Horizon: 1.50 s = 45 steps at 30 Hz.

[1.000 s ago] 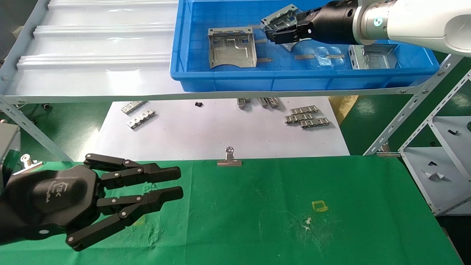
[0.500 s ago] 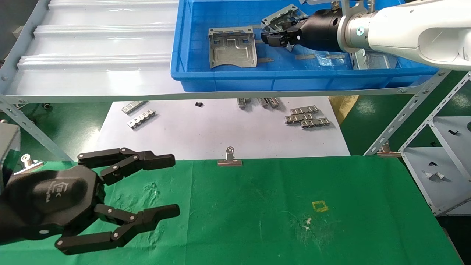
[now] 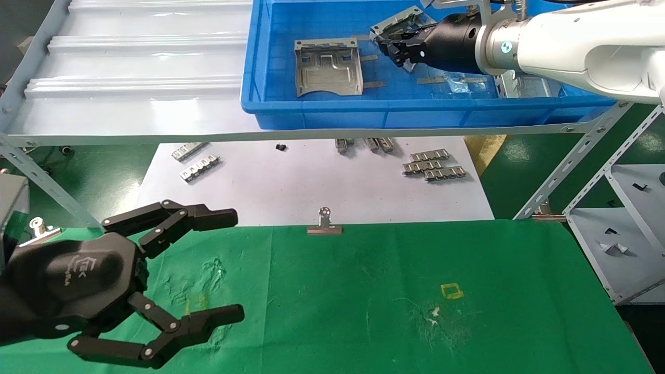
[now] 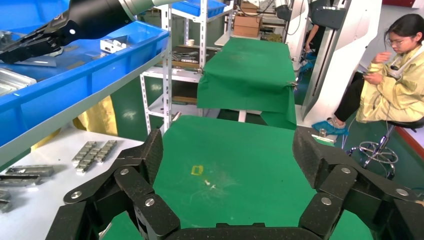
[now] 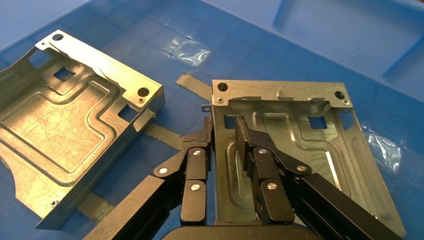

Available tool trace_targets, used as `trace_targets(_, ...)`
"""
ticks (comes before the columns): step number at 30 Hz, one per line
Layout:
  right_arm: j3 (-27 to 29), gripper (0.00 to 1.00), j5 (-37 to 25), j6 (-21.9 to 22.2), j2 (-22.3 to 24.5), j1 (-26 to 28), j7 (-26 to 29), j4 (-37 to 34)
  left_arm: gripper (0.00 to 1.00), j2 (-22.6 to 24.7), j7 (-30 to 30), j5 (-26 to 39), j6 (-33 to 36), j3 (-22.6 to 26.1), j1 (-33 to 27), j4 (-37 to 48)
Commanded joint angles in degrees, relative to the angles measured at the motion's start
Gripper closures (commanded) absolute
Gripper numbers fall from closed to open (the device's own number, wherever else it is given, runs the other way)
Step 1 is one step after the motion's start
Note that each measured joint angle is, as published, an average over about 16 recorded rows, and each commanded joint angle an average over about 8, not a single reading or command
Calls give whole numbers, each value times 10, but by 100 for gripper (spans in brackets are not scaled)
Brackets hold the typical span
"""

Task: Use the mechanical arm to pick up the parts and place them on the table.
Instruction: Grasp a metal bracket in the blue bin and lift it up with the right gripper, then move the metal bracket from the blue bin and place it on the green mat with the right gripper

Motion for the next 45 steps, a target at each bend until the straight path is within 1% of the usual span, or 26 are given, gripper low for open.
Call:
trace_targets(1,-2,100,0,1,0,1,-1,-1,0,0,0,0,0,0,0,0)
trace_targets(5,-3,100,1,-4,1,2,-2,-2,0,0,0,0,0,0,0,0)
trace_targets(9,0,100,10,-13,7,4,-16,2,0,0,0,0,0,0,0,0)
trace_targets(16,15,100,33,-37,29,21,-71,12,0,0,0,0,0,0,0,0)
trace_targets(19,22,100,42,-57,42,32,-99,20,0,0,0,0,0,0,0,0)
trace_targets(21,25,100,48,-83,54,41,-118,28,0,0,0,0,0,0,0,0)
trace_targets(24,29,100,57,-150,79,52,-150,43,0,0,0,0,0,0,0,0)
trace_targets(27,32,100,68,-243,110,63,-184,58,0,0,0,0,0,0,0,0)
trace_targets(31,34,100,83,-381,150,73,-226,69,0,0,0,0,0,0,0,0)
trace_targets(32,33,100,86,-410,158,75,-236,71,0,0,0,0,0,0,0,0)
trace_targets(34,29,100,90,-454,172,77,-252,75,0,0,0,0,0,0,0,0)
trace_targets(36,20,100,93,-480,184,76,-262,82,0,0,0,0,0,0,0,0)
trace_targets(39,1,100,103,-491,203,68,-267,107,0,0,0,0,0,0,0,0)
trace_targets(42,-24,100,129,-493,229,51,-259,157,0,0,0,0,0,0,0,0)
trace_targets(45,-53,100,173,-493,263,30,-240,228,0,0,0,0,0,0,0,0)
